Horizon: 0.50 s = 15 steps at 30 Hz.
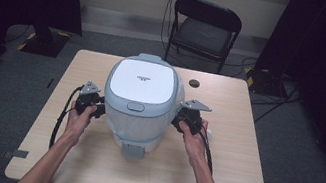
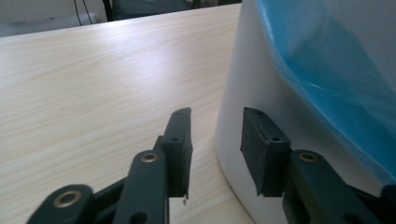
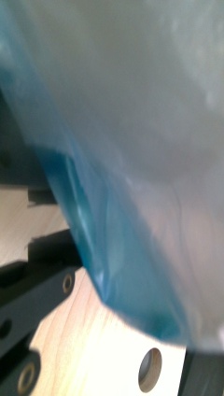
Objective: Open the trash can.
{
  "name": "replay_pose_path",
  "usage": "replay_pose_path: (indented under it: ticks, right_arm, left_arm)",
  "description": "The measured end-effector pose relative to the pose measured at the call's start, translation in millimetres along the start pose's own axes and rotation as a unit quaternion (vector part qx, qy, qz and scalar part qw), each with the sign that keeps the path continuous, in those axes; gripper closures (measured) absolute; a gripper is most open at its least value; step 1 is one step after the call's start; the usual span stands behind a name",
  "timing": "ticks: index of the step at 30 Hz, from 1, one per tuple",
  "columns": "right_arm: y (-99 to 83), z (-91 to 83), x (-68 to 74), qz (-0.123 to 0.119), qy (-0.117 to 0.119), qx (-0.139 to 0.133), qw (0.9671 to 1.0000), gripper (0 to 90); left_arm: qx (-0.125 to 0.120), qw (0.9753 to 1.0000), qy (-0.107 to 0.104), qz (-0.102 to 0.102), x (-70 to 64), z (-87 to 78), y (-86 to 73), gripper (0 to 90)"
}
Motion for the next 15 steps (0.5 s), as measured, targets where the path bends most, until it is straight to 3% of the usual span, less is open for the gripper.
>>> replay_pose_path:
  ticks: [1,2,3,4,5,8,9,12,13,15]
  right_arm:
    - [-1.6,0.2,-2.8,-0.007,-0.006,0.008,0.9999,60.8]
    - [-1.6,0.2,-2.8,-0.007,-0.006,0.008,0.9999,60.8]
    - [-3.0,1.1,-12.4,-0.016,-0.021,0.017,0.9995,41.6]
    - [-3.0,1.1,-12.4,-0.016,-0.021,0.017,0.9995,41.6]
    - [-5.3,1.5,-19.7,0.005,-0.010,0.020,0.9997,26.3]
    - [-9.9,-1.4,-26.0,0.012,-0.012,0.025,0.9996,27.0]
    - [-14.8,-5.9,-30.1,0.011,-0.014,0.027,0.9995,27.2]
    - [-21.0,-10.5,-31.8,0.010,-0.012,0.034,0.9993,27.1]
    - [-28.0,-15.3,-31.1,0.012,-0.002,0.039,0.9992,24.0]
    - [-37.5,-20.4,-29.8,0.017,0.006,0.050,0.9986,19.4]
  left_arm:
    - [0.000,0.9999,0.004,-0.010,3.2,0.0,-0.9,58.0]
    - [0.000,0.9999,0.004,-0.010,3.2,0.0,-0.9,51.8]
    - [0.004,0.9998,0.012,-0.012,7.9,-1.1,-3.9,45.0]
    - [0.004,0.9998,0.012,-0.012,7.9,-1.1,-3.9,39.3]
    - [0.009,0.9998,0.012,-0.011,9.7,-3.0,-6.1,32.1]
    - [0.017,0.9998,-0.001,0.002,12.1,-13.5,-11.3,27.4]
    - [0.021,0.9996,0.015,0.014,16.2,-20.1,-14.4,27.4]
    - [0.032,0.9993,0.015,0.014,15.1,-25.2,-18.1,27.2]
    - [0.048,0.9987,0.001,0.016,8.9,-31.0,-21.8,25.9]
    - [0.052,0.9983,-0.007,0.026,5.2,-33.9,-23.2,21.8]
Point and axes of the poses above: each handheld gripper's, and its own axes: z roughly forward along the jaws, y roughly out of its top, x roughly to its left, the point moved 10 cm from there along z, roughly forward along the jaws, and after that the axes turned 9 degrees about -x, right-handed, at the moved point
